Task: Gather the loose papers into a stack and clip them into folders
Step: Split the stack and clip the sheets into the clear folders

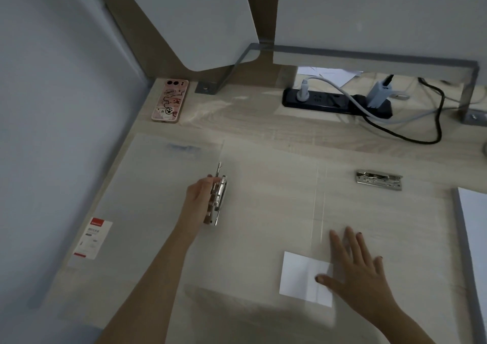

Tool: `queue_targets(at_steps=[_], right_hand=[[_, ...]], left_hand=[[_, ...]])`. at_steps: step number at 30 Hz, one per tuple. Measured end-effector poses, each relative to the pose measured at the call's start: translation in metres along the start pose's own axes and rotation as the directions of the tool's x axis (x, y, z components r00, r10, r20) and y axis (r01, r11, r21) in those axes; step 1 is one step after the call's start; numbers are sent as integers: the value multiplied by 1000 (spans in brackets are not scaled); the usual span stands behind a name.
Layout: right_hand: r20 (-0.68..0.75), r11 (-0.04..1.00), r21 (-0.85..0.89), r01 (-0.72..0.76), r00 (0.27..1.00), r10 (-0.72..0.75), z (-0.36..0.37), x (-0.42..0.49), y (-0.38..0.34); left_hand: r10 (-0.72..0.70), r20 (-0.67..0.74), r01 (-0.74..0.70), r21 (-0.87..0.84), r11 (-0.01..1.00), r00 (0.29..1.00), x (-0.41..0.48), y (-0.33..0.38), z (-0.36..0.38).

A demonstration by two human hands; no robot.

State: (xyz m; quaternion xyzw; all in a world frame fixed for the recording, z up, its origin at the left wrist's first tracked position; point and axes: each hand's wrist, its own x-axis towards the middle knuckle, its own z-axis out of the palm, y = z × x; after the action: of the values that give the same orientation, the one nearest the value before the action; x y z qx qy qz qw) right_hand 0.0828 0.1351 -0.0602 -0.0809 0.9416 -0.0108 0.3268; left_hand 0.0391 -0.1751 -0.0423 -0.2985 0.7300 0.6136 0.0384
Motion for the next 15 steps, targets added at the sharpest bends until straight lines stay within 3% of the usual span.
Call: queue_targets(at_steps=[4,6,9,12,15], right_hand=[[-35,999,1,-34,999,34,12,2,7],[-30,998,16,-56,998,56,16,1,11],[-140,1000,-6,-27,990,26,12,-1,12],[-296,999,47,-18,955,31,-4,8,15],[-372,992,109,-63,923,99,-15,28,29]], left_hand=[[25,-42,-22,83,996,999,8,-9,3],[90,-118,-56,265,963,989,9,-16,6],[340,-207,-163,585,795,917,-7,-19,23],[550,20,-397,713,578,835,-27,-20,64],[554,348,-591,726,352,757,-37,-32,112]])
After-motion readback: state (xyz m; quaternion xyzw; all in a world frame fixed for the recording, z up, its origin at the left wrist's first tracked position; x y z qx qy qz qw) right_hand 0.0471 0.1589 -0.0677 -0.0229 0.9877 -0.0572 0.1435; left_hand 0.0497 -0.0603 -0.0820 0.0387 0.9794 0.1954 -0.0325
